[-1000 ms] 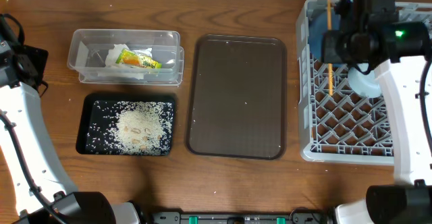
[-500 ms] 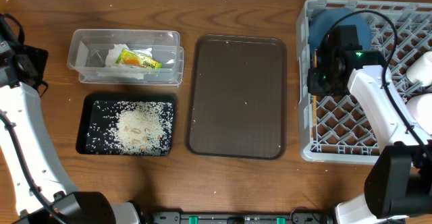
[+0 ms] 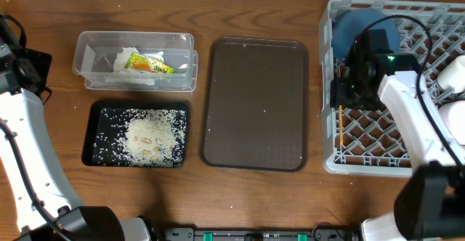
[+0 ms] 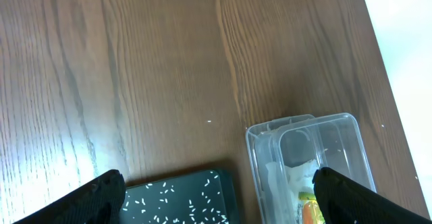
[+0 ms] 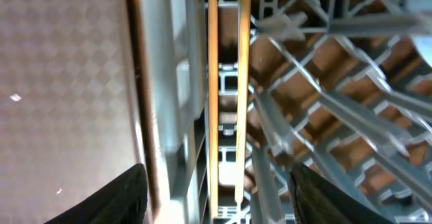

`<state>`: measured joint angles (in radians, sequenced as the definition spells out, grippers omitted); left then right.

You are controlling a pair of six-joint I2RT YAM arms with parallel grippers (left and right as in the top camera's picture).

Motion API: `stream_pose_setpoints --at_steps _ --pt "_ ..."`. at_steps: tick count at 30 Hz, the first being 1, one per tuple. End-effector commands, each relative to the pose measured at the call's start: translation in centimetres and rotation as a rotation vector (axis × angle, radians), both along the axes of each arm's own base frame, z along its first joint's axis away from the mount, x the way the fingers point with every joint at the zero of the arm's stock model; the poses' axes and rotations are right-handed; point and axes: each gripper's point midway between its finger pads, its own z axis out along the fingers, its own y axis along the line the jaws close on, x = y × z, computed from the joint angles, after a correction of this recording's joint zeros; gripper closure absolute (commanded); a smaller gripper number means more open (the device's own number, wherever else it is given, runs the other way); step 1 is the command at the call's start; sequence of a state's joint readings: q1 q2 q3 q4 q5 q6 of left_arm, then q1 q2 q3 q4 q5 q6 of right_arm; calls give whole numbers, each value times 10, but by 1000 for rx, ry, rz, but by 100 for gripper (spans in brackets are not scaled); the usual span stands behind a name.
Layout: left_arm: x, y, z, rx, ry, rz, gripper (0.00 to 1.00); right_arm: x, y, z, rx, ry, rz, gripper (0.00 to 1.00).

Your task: Sort waste into correct bins and load items into the dishwasher rack

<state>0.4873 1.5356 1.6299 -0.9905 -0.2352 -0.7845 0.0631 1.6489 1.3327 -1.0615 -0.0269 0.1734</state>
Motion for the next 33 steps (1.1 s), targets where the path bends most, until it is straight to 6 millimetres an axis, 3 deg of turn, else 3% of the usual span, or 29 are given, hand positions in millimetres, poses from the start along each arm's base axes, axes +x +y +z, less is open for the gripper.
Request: stream_pose_setpoints --at_steps 1,4,8,11,12,19,23,27,33 --pt "-1 2 0 5 7 1 8 1 1 64 29 -182 -38 34" --pt "-1 2 0 5 7 1 8 -16 3 99 53 -274 -68 34" --pt "-1 2 0 5 7 1 8 -55 13 143 80 -389 -41 34" --pt "-1 2 0 5 7 1 8 -82 26 160 115 -467 0 32" --pt "-1 2 0 5 7 1 8 -92 30 163 125 -487 21 1" --pt "-1 2 0 5 7 1 8 -148 32 155 146 -489 86 1" --pt "-1 2 0 5 7 1 8 -169 30 151 164 -452 79 1" --pt "-1 2 0 5 7 1 8 -173 30 149 164 -439 78 1" --pt "-1 2 0 5 7 1 8 -162 22 145 119 -467 46 1"
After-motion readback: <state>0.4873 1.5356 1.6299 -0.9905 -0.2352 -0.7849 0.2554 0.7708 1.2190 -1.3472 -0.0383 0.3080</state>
